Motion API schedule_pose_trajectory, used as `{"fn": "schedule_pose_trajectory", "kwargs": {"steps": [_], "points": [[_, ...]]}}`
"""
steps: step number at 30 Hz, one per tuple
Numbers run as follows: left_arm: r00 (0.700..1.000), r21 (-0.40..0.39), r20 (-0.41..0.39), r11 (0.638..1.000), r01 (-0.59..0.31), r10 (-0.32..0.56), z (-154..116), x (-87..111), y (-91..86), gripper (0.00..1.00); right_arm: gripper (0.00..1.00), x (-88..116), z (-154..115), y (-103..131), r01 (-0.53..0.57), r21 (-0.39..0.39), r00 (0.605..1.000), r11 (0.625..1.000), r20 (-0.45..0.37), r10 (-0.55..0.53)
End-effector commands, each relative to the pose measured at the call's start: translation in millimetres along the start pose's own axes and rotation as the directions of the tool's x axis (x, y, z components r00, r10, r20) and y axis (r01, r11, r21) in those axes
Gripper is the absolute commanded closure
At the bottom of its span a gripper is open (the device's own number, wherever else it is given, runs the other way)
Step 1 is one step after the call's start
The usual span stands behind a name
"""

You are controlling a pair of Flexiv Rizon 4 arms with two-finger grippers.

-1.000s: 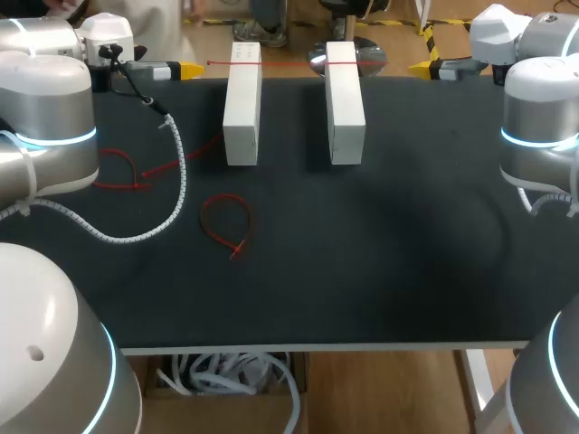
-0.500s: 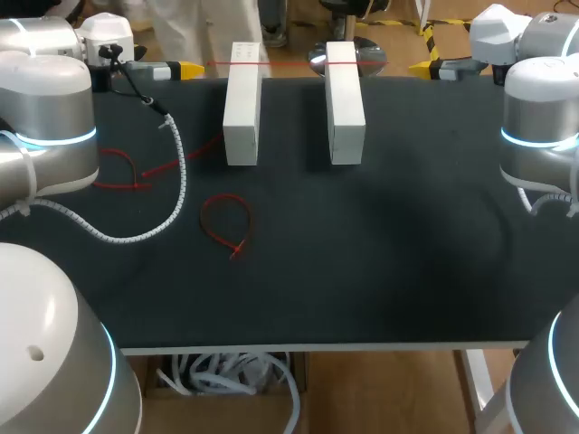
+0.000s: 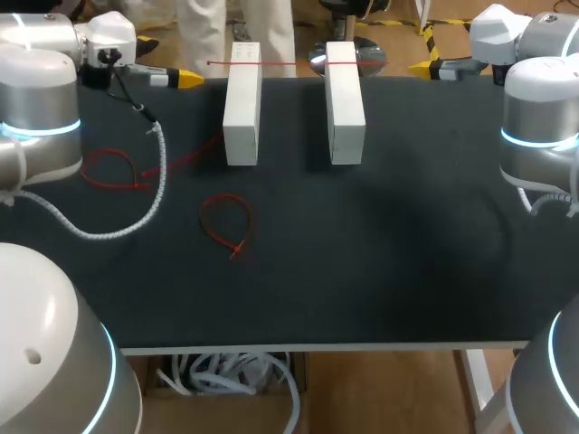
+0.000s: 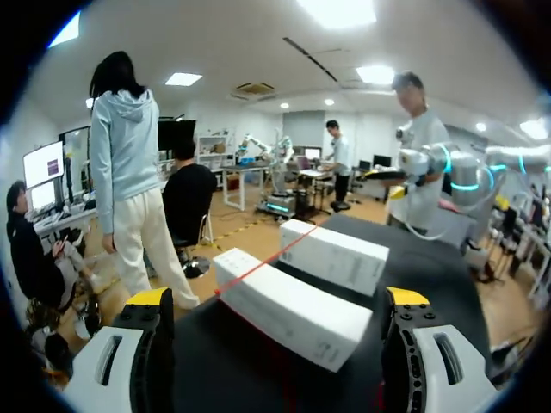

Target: Grab the tape and strap the tape.

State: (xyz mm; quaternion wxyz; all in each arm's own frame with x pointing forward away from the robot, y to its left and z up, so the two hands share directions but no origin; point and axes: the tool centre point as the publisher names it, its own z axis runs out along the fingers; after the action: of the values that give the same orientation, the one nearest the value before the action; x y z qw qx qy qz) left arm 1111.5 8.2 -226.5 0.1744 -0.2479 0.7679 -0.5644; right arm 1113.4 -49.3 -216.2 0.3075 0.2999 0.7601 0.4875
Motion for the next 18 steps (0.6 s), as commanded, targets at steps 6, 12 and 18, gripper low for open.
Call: {"fn": "schedule_pose_trajectory", "kwargs": {"steps": [6, 12, 18], "points": [[0.973, 0.056, -0.208, 0.994, -0.096, 0.105, 49, -21.1, -9.3, 0.00, 0.00, 0, 0, 0, 0.000, 0.000, 1.000, 1.000, -0.001, 0.000], [0.959, 0.046, -0.273, 0.996, -0.070, 0.080, 82, -14.8, -10.8, 0.00, 0.00, 0, 0, 0, 0.000, 0.000, 1.000, 1.000, -0.001, 0.000], [0.951, 0.028, -0.306, 0.999, -0.044, 0.051, 110, -14.9, -5.4, 0.00, 0.00, 0, 0, 0, 0.000, 0.000, 1.000, 1.000, -0.001, 0.000]]}}
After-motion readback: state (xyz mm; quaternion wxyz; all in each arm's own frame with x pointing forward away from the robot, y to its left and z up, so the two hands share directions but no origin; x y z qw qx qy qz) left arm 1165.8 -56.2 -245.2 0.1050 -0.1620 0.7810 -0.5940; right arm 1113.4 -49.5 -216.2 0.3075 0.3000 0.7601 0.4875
